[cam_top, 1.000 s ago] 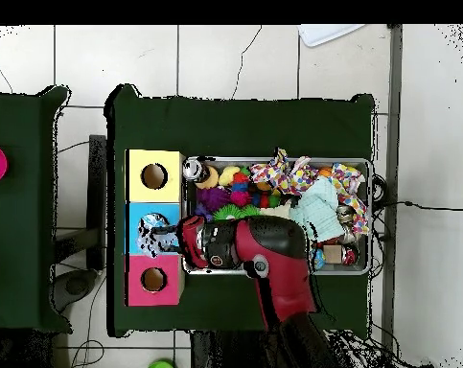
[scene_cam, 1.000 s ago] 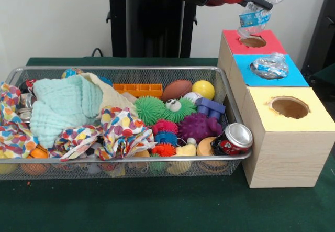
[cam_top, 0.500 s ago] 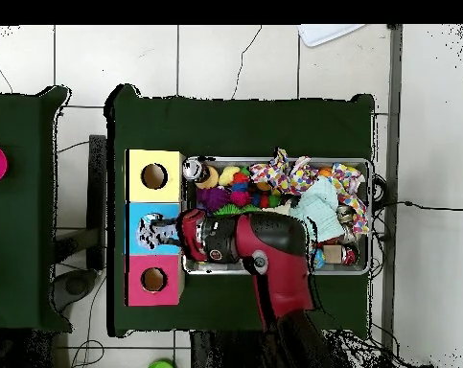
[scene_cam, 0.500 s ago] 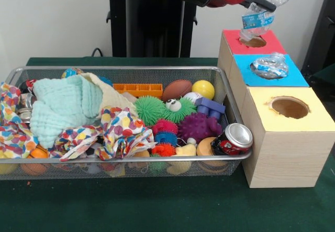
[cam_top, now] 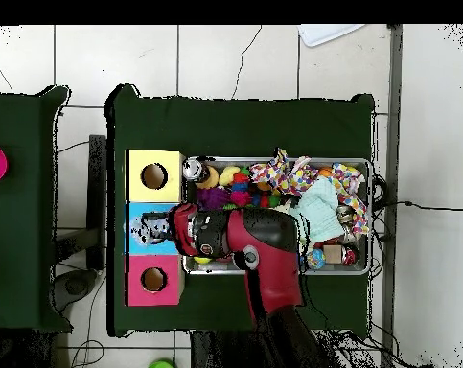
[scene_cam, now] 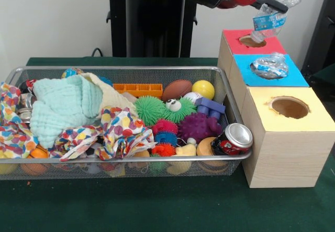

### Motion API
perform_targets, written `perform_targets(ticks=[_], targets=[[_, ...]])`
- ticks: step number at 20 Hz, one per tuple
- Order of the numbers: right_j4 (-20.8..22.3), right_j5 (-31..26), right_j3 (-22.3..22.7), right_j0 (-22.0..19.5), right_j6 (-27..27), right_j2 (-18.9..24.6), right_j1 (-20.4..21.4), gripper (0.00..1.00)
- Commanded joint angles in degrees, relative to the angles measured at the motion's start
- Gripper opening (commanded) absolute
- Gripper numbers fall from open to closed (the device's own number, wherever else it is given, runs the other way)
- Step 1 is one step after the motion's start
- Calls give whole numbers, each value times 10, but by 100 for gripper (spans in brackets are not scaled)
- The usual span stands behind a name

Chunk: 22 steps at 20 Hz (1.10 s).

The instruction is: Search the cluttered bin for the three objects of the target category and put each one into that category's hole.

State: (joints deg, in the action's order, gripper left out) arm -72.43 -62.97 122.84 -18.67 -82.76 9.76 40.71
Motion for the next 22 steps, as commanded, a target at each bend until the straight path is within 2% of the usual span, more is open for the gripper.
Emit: perform_targets(ticks=[1, 13, 19, 22], targets=[[-50, 19, -49, 4, -107, 49, -27, 0], [-57, 18, -40, 6, -82, 42, -28, 0], [-87, 23, -27, 20, -69, 42, -24, 0], [-100, 33, -35, 24, -49, 46, -47, 0]])
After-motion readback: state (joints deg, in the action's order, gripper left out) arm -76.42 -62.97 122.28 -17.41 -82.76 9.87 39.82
